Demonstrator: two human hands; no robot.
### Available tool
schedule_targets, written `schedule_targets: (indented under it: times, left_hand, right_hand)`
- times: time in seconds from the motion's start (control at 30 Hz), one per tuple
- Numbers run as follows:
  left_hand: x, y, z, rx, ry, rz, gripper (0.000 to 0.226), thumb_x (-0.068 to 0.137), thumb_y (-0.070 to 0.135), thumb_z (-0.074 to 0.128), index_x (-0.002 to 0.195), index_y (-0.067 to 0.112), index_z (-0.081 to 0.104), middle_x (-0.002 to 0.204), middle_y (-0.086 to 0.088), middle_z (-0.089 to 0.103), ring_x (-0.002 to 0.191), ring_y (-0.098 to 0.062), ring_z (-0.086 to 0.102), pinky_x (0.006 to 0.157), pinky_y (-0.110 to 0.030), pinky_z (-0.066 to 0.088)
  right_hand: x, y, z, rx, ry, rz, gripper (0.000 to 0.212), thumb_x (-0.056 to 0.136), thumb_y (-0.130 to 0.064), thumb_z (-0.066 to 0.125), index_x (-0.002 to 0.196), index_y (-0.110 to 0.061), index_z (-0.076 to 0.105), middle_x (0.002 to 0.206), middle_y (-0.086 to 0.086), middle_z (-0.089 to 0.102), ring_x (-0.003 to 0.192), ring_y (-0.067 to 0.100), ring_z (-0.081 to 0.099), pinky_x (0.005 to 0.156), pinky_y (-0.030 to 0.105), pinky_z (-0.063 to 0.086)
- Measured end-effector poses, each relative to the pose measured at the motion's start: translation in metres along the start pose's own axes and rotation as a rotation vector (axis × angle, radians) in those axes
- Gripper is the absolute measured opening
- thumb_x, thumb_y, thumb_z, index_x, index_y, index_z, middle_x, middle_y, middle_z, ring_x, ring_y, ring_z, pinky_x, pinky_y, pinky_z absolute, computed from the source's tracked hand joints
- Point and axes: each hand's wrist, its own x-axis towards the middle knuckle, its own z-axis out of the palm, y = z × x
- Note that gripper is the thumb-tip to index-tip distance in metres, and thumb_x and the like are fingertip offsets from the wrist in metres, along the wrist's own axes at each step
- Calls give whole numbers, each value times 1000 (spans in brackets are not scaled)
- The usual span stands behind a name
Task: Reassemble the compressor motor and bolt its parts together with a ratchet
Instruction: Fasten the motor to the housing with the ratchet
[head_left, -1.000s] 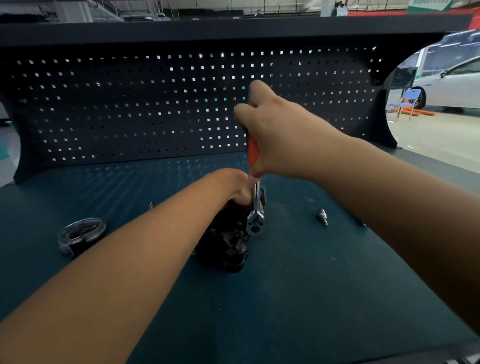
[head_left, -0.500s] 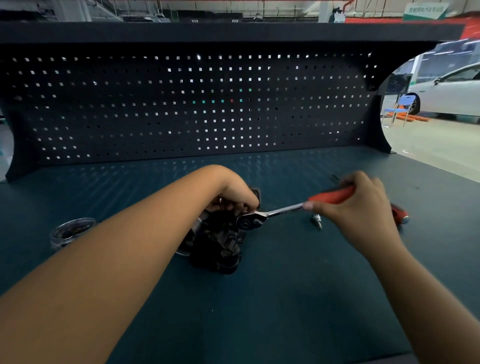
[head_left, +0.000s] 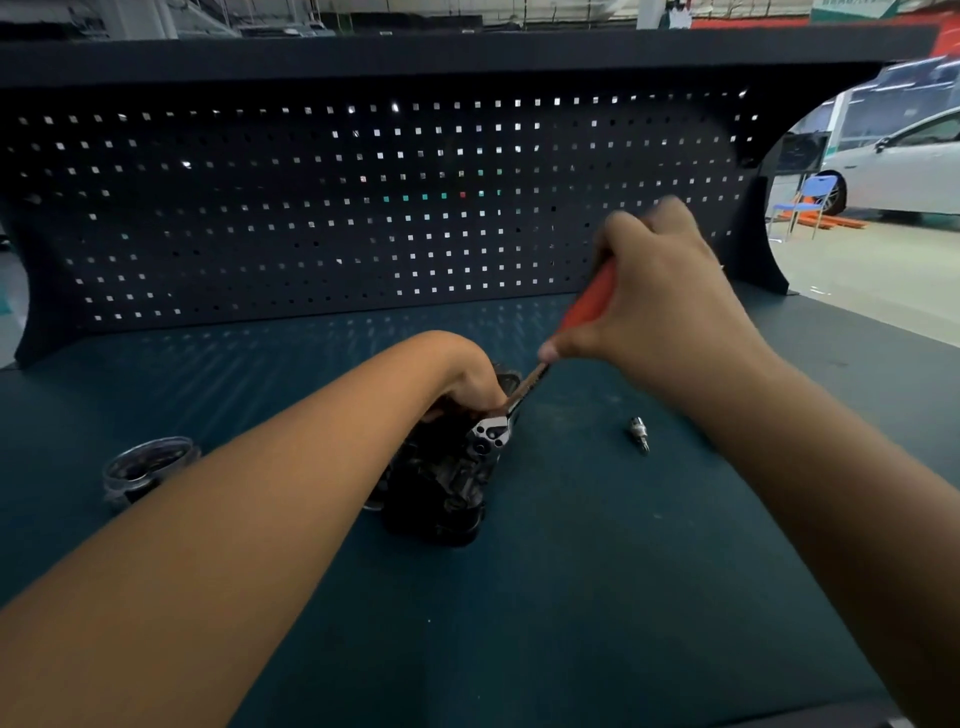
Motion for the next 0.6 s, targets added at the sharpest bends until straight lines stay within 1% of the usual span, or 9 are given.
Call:
schedule_targets:
  times: [0.07, 0.17, 0.23, 0.3, 0.33, 0.43, 0.47, 0.53, 0.6]
  left_hand:
    - [2, -3, 1, -87, 10, 11, 27, 94, 32, 54, 95, 5, 59, 81, -9, 54, 66, -22, 48, 63, -29, 41]
    - [4, -5, 1, -116, 44, 29, 29, 92, 36, 58, 85, 8, 54, 76, -6, 48, 62, -19, 44, 59, -27, 39]
    - [4, -6, 1, -122, 35, 41, 30, 92, 36, 58, 85, 8, 55, 78, -7, 49, 63, -20, 45, 59, -27, 39]
    - [2, -7, 1, -119, 44, 42, 29, 91, 37, 58, 94, 8, 57, 86, -10, 53, 71, -23, 49, 66, -29, 41]
    - [2, -8, 1, -102, 68, 41, 31, 89, 39, 59, 91, 8, 59, 85, -10, 54, 71, -24, 49, 67, -30, 41]
    - [-1, -7, -1, -63, 105, 31, 36, 85, 42, 55, 66, 12, 53, 64, -3, 49, 53, -20, 42, 56, -25, 37]
    - [-2, -6, -2, -69, 97, 24, 35, 85, 40, 53, 63, 13, 51, 62, -1, 46, 52, -19, 40, 54, -25, 35]
    - [-2, -5, -3, -65, 78, 8, 32, 85, 37, 53, 62, 15, 50, 60, 1, 45, 51, -18, 41, 54, -23, 35]
    - [-3, -3, -4, -33, 54, 7, 29, 85, 35, 52, 64, 16, 51, 59, 1, 44, 50, -18, 40, 55, -24, 36]
  right_hand:
    - [20, -20, -3, -59, -83, -127, 74, 45, -42, 90, 97, -13, 46, 104, 0, 28, 84, 21, 42, 75, 29, 40]
    - [43, -40, -1, -176, -220, -303, 74, 46, -42, 90, 93, -14, 41, 103, 2, 27, 84, 24, 46, 75, 33, 46]
    - [48, -38, 1, -196, -247, -315, 73, 47, -42, 90, 93, -15, 40, 103, 1, 27, 84, 23, 45, 74, 33, 45]
    - [40, -22, 1, -139, -180, -220, 74, 46, -43, 90, 95, -14, 43, 103, 0, 29, 83, 20, 43, 71, 28, 38]
    - [31, -10, 1, -93, -123, -151, 75, 45, -44, 90, 97, -14, 45, 102, 0, 29, 83, 18, 40, 71, 25, 35]
    - [-12, 24, 8, 63, 61, 58, 71, 44, -45, 89, 93, -17, 46, 100, -2, 32, 80, 11, 34, 67, 15, 28]
    - [-27, 32, 13, 121, 115, 118, 68, 44, -43, 89, 91, -18, 47, 99, -2, 34, 76, 7, 32, 63, 9, 26]
    - [-52, 43, 27, 226, 209, 242, 64, 45, -40, 90, 90, -20, 48, 98, -2, 36, 71, 0, 34, 66, -4, 27]
    - [-73, 52, 43, 314, 274, 361, 62, 47, -38, 89, 92, -21, 50, 100, -2, 39, 73, -8, 38, 70, -8, 25]
